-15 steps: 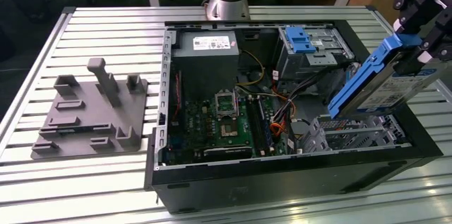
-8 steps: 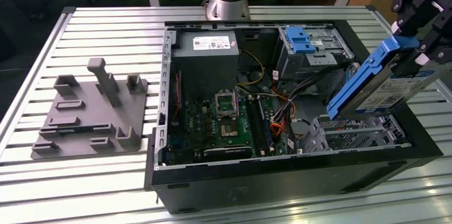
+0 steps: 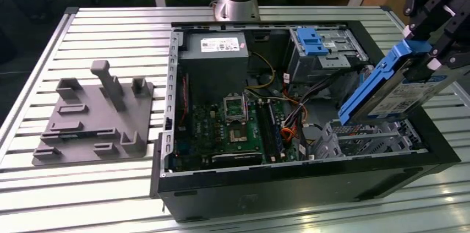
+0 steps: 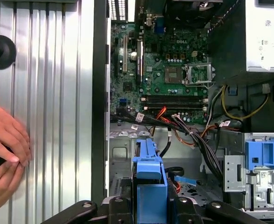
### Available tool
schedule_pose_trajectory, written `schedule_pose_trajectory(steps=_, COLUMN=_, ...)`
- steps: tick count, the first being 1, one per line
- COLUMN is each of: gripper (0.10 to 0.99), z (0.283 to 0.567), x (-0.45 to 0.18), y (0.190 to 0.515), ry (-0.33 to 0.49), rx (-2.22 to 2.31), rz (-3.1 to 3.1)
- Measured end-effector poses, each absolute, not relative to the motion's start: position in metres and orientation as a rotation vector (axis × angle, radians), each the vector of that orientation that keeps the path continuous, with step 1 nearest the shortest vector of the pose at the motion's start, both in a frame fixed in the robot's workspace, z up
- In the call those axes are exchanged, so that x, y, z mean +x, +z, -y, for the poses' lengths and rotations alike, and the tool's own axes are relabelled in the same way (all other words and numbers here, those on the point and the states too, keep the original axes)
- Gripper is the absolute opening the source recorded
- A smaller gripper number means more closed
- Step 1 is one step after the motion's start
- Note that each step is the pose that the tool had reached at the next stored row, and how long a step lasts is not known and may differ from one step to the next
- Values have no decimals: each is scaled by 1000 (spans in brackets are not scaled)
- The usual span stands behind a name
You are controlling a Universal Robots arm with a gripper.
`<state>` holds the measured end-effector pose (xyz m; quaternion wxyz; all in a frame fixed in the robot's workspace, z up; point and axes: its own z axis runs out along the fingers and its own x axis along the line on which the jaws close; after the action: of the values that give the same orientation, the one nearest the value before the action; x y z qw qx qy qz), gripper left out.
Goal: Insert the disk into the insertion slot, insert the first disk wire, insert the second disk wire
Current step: 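Insert the disk into the insertion slot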
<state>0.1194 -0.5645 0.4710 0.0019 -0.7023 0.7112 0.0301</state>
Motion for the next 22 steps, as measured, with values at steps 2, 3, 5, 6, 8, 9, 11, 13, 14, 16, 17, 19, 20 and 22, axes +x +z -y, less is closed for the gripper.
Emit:
schedule_pose_trajectory(steps=2, gripper=365, z=564, x=119, y=470, ry=95, rx=-2204, rz=-2231)
schedule_pose_trajectory(steps=3, gripper=365, z=564, x=119, y=469, ry=94, rx=-2204, rz=-2231)
schedule_pose_trajectory(steps=5, gripper=365, z=564, x=119, y=468, ry=94, rx=-2205, rz=-2231)
schedule_pose_trajectory(steps=6, gripper=365, z=564, x=119, y=467, ry=94, rx=-2205, rz=-2231)
schedule_pose_trajectory(steps=8, gripper=365, z=564, x=119, y=466, ry=94, rx=-2205, rz=-2231)
schedule_pose_trajectory(steps=9, gripper=365, z=564, x=119, y=466, ry=94, rx=-2205, rz=-2231)
schedule_pose_trajectory(steps=11, gripper=365, z=564, x=119, y=465, ry=94, rx=-2205, rz=-2231)
schedule_pose_trajectory(steps=13, gripper=365, z=564, x=119, y=465, ry=94, rx=-2205, rz=-2231)
schedule_pose_trajectory(steps=14, gripper=365, z=564, x=119, y=464, ry=94, rx=-2205, rz=-2231)
schedule_pose_trajectory(steps=16, gripper=365, z=564, x=119, y=463, ry=94, rx=-2205, rz=-2231)
schedule_pose_trajectory(steps=17, gripper=365, z=564, x=119, y=463, ry=94, rx=-2205, rz=-2231)
schedule_pose_trajectory(steps=19, gripper=365, z=564, x=119, y=462, ry=94, rx=-2205, rz=-2231)
schedule_pose_trajectory(steps=20, gripper=365, z=564, x=119, y=462, ry=94, rx=-2205, rz=-2231)
schedule_pose_trajectory(steps=22, gripper=365, z=564, x=119, y=461, ry=94, rx=-2205, rz=-2231)
